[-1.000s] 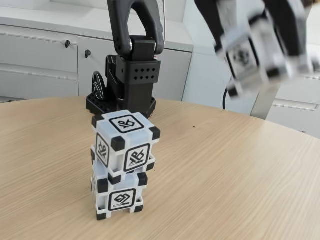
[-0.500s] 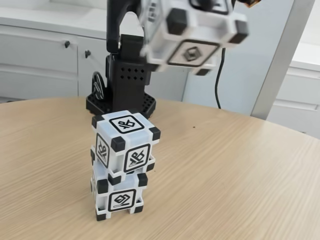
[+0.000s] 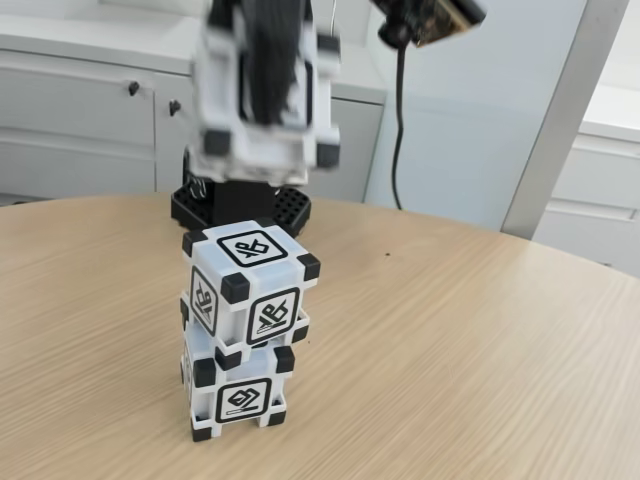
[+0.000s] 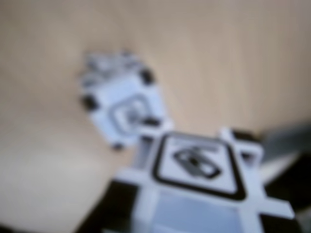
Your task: Stack cubes from left to right.
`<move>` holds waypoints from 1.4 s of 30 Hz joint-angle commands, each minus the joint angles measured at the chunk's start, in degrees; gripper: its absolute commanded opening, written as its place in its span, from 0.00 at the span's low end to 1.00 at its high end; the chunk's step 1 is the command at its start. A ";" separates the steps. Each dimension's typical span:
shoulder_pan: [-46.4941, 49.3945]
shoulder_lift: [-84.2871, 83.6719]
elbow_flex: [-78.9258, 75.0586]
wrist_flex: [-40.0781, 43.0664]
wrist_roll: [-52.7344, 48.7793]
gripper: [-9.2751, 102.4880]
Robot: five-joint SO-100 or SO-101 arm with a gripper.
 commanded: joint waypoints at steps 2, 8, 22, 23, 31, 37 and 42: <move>0.18 1.85 0.88 2.29 -0.79 0.24; 0.18 0.79 1.05 1.93 -2.46 0.24; 0.18 0.79 7.21 0.00 -5.01 0.24; 0.18 0.79 7.21 -1.14 -4.75 0.24; 0.18 0.70 7.29 -5.71 -2.81 0.25; 0.18 0.70 7.29 -5.63 -2.29 0.25; 0.18 1.85 7.21 -5.36 -0.53 0.25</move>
